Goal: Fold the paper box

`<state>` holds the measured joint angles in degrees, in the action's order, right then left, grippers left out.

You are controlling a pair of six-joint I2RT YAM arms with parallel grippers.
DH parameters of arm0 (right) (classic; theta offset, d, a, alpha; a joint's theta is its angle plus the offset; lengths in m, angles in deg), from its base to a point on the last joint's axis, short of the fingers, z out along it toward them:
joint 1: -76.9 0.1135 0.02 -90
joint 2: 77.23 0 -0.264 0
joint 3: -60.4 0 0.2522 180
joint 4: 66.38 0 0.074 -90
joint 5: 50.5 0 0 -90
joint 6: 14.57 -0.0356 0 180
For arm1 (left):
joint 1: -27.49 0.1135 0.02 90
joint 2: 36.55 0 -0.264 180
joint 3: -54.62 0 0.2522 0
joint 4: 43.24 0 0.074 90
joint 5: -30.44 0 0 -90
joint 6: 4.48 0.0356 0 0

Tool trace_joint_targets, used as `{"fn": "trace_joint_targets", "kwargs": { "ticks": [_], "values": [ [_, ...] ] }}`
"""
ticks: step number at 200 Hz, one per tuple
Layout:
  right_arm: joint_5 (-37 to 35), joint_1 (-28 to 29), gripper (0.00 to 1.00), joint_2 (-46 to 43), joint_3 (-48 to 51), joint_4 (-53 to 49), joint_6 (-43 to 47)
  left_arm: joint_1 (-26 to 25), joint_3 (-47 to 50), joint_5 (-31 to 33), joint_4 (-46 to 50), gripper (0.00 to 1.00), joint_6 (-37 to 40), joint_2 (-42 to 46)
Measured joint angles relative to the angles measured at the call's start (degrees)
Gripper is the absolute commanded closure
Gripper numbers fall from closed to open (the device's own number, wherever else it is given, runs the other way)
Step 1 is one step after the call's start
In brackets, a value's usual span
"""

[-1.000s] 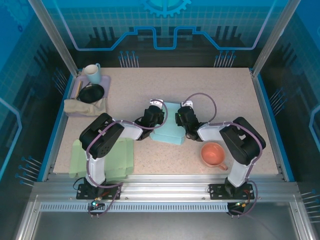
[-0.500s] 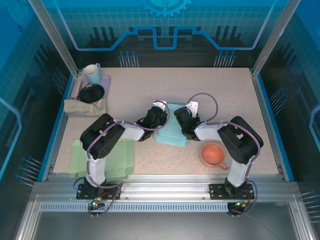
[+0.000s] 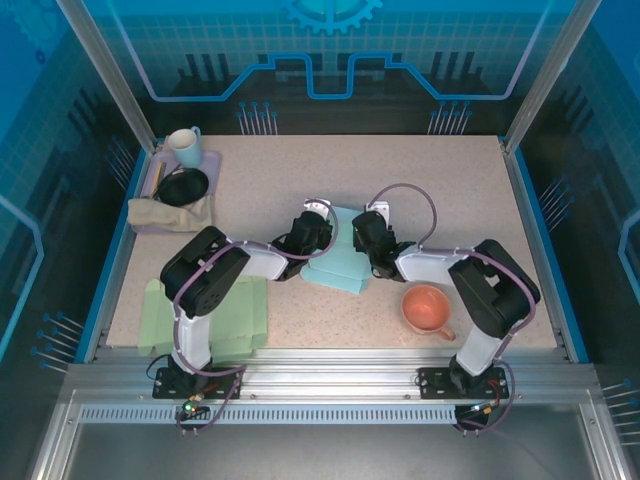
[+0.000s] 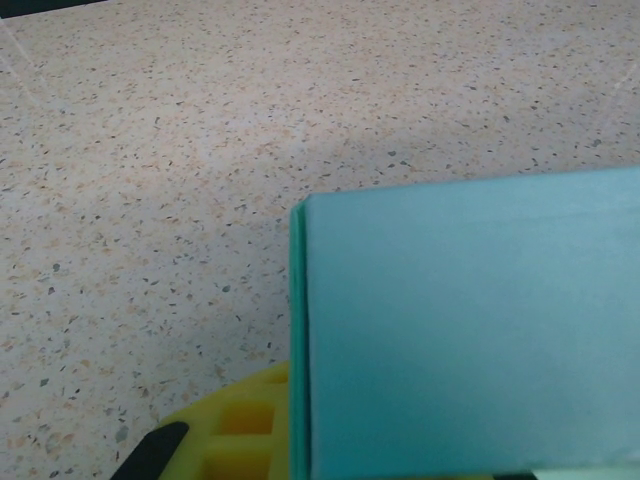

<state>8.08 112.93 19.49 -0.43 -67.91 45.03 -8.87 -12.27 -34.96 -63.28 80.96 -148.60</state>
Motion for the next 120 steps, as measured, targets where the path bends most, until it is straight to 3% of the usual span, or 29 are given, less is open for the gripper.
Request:
{"fn": "trace_joint_targets", "kwargs": {
  "ticks": [71, 120],
  "values": [
    [3.1, 0.17, 0.42, -18.32, 3.17, -7.08, 1.16, -0.02, 0.02, 0.02, -0.15, 1.0, 0.44, 0.0],
    [5.84, -4.5, 0.44, -16.41, 0.7, -9.68, 2.4, -0.42, 1.75, -0.04, -3.3, 1.0, 2.51, -0.02]
  ]
}}
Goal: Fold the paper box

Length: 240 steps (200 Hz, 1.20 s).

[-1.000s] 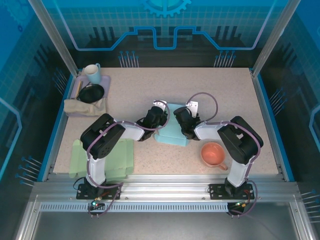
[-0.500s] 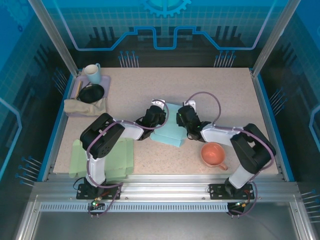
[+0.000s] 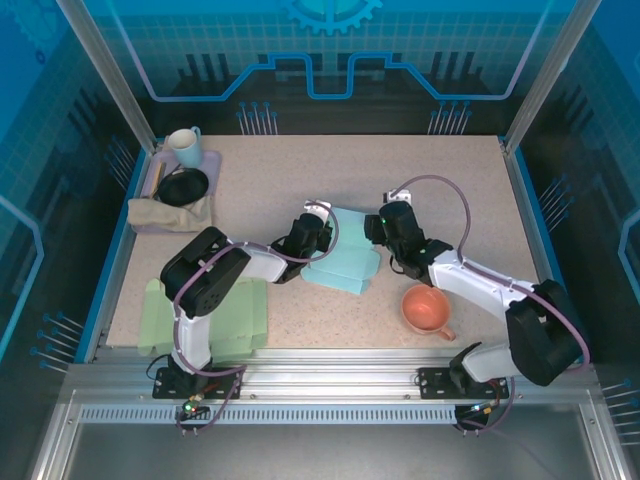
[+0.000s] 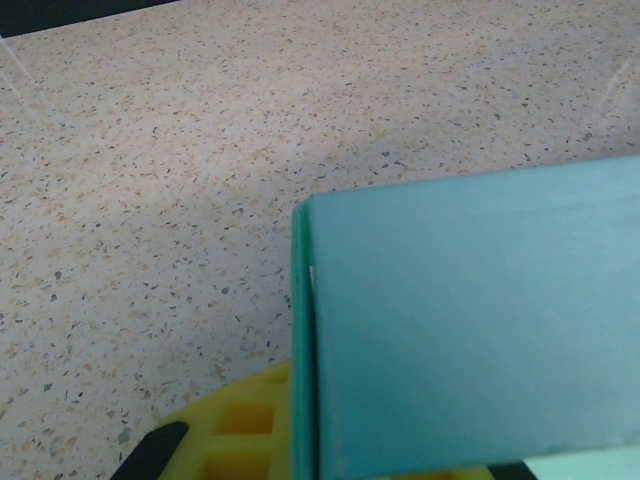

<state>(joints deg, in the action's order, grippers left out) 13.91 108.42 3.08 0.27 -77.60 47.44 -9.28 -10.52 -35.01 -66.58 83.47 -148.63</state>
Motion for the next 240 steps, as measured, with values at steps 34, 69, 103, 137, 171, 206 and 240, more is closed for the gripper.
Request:
{"fn": "trace_joint_targets", "kwargs": {
  "ticks": [34, 69, 103, 137, 171, 206, 240],
  "values": [
    [3.91, -1.9, 0.49, 4.13, -1.14, 0.37, -0.66, -0.04, 0.94, -1.05, -1.92, 1.0, 1.62, 0.0],
    [6.86, -2.43, 0.53, 6.8, -1.18, 2.47, -1.99, -0.04, 1.14, -1.46, -2.38, 1.0, 2.25, 0.0],
    [7.23, -2.67, 0.55, 7.54, -0.79, 4.79, -3.82, -0.02, 0.74, -1.46, -1.57, 0.84, 2.08, 0.0],
    [7.13, -2.69, 0.55, 7.67, 0.96, 8.15, -6.6, 0.09, -0.92, -1.95, 4.63, 0.78, 1.97, -0.5],
    [6.23, -2.71, 0.55, 8.02, 1.42, 9.6, -8.15, 0.09, 2.27, -3.56, 5.51, 0.63, 2.16, -0.74],
    [5.22, -2.6, 0.54, 8.11, 1.42, 9.81, -8.28, 0.2, 8.87, -5.81, -3.19, 0.62, 2.01, 0.74],
    [4.79, -2.56, 0.54, 8.11, 1.44, 9.94, -8.28, 0.2, 15.65, -8.44, -8.2, 0.61, 0.59, 5.03]
  ]
}}
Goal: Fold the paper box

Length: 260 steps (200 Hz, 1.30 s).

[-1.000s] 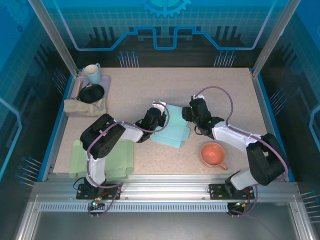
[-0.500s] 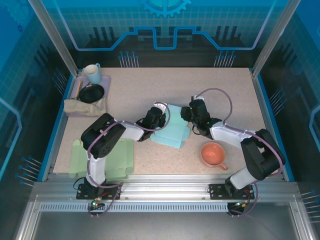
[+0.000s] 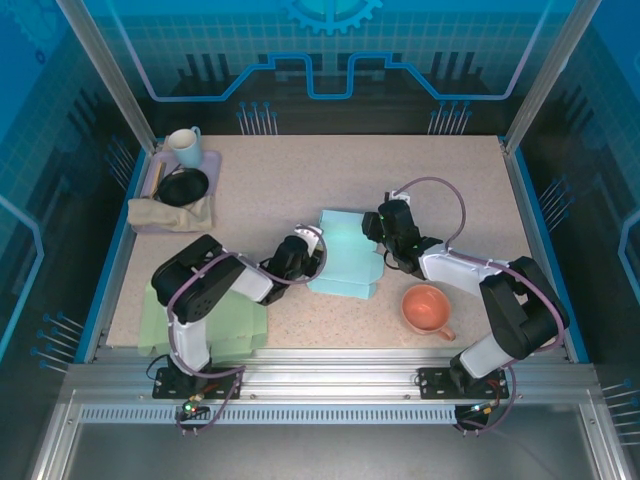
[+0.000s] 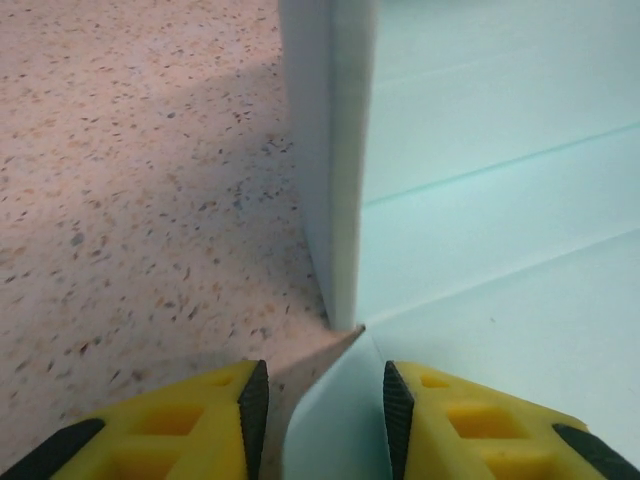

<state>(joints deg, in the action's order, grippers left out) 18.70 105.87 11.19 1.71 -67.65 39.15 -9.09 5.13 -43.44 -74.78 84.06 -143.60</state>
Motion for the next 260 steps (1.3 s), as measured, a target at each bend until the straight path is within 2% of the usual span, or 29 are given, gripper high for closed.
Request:
{"fn": "trace_joint_targets", "kwargs": {
  "ticks": [46, 75, 106, 147, 194, 223, 260],
  "values": [
    [-1.22, 0.0, 0.54, 0.13, -0.02, 0.02, 0.02, 0.0, 1.46, -0.66, 1.09, 0.59, -2.6, 9.42],
    [-1.51, 0.0, 0.54, 0.52, -0.15, 0.26, 0.0, -0.02, 1.46, 0.46, 4.35, 0.64, -5.38, 12.15],
    [-2.73, -0.02, 0.54, 1.18, -0.5, 0.72, 0.02, 0.02, 1.49, 5.55, 17.64, 0.63, -15.32, 17.94],
    [-3.87, -0.52, 0.54, 2.97, -1.16, 2.64, -0.31, -0.42, 6.47, 4.35, 25.07, 0.54, -27.21, 25.38],
    [-4.31, -1.33, 0.54, 4.2, -1.7, 3.74, -1.31, -7.23, 8.26, 2.25, 28.06, 0.52, -34.82, 27.5],
    [-4.31, -1.44, 0.54, 4.2, -1.68, 3.82, -1.53, -12.33, 9.18, 4.96, 28.72, 0.49, -37.97, 34.88],
    [-4.33, -1.66, 0.54, 4.2, -1.57, 4.02, -1.53, -14.19, 9.75, 7.26, 28.76, 0.47, -40.94, 37.83]
  ]
}}
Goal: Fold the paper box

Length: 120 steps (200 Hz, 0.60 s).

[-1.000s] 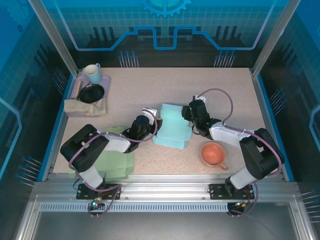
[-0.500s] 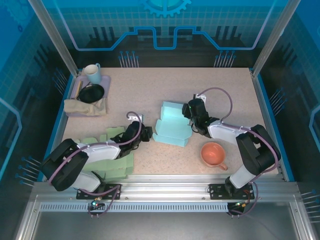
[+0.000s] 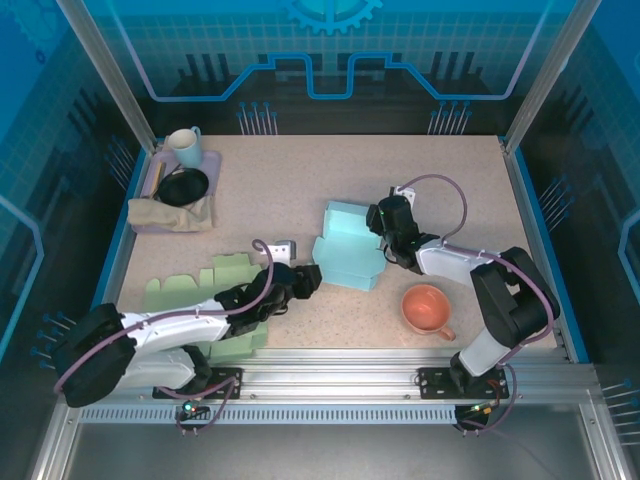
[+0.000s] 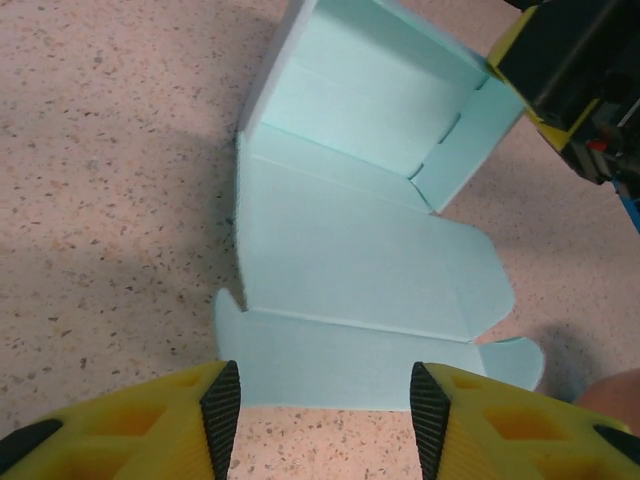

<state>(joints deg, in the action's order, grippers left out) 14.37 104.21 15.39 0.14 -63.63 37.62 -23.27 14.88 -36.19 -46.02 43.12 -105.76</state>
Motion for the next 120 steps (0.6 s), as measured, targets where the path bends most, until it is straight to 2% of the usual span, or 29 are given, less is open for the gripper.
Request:
{"fn": "trace_joint_targets", "kwargs": {
  "ticks": [27, 39, 88, 120],
  "values": [
    [0.02, 0.0, 0.54, 0.0, 0.13, 0.15, 0.0, -0.04, 1.07, -0.07, -0.07, 0.37, -2.38, -3.26],
    [0.02, 0.0, 0.54, 0.0, 0.31, 0.48, -0.04, -0.04, 1.09, -0.15, -0.46, 0.36, -2.91, -5.68],
    [0.02, -0.04, 0.54, -0.02, 0.9, 1.6, -0.24, -0.04, 0.46, -0.5, -5.68, 0.36, -5.53, -14.86],
    [0.04, -0.11, 0.54, -0.02, 1.29, 2.27, -0.22, -0.04, -1.14, -0.52, -9.6, 0.43, -7.32, -19.78]
  ]
}}
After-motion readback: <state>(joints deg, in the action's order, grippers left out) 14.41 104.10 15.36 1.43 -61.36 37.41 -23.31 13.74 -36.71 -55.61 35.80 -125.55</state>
